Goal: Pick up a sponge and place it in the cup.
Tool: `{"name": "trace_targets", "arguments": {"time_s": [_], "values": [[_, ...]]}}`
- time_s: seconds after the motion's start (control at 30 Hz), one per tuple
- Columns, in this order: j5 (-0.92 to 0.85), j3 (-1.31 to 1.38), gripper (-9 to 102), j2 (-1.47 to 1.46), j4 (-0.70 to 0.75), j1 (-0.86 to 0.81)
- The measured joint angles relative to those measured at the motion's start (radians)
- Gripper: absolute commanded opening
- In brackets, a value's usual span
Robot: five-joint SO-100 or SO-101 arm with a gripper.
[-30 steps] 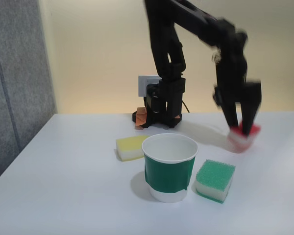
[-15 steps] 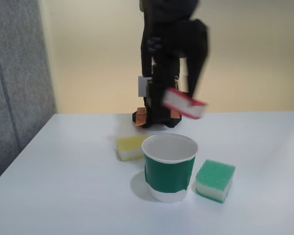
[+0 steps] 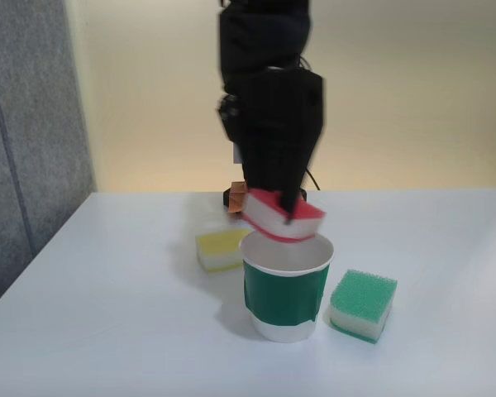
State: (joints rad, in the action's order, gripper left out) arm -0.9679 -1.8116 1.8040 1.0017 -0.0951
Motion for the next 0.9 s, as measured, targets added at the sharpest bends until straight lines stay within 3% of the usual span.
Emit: {"name": "trace_targets", "arguments": {"time_s": [0.1, 0.2, 0.4, 0.47, 0.57, 0.6, 0.73, 0.9], "values": [[-0.023, 0.020, 20, -0.015, -0.011, 0.023], [-0.075, 0.049, 39, -0.032, -0.044, 0.029], [-0.164, 0.098, 44, -0.032, -0.067, 0.035], [-0.178, 0.110, 35, -0.032, -0.067, 0.035], [-0.133, 0.130, 5, -0.029, 0.006, 0.058], [-0.092, 0.129, 0, -0.018, 0.048, 0.064], [0.138, -0.086, 0, 0.181, 0.087, 0.080], [0.508, -0.681, 0, 0.643, 0.005, 0.158]]}}
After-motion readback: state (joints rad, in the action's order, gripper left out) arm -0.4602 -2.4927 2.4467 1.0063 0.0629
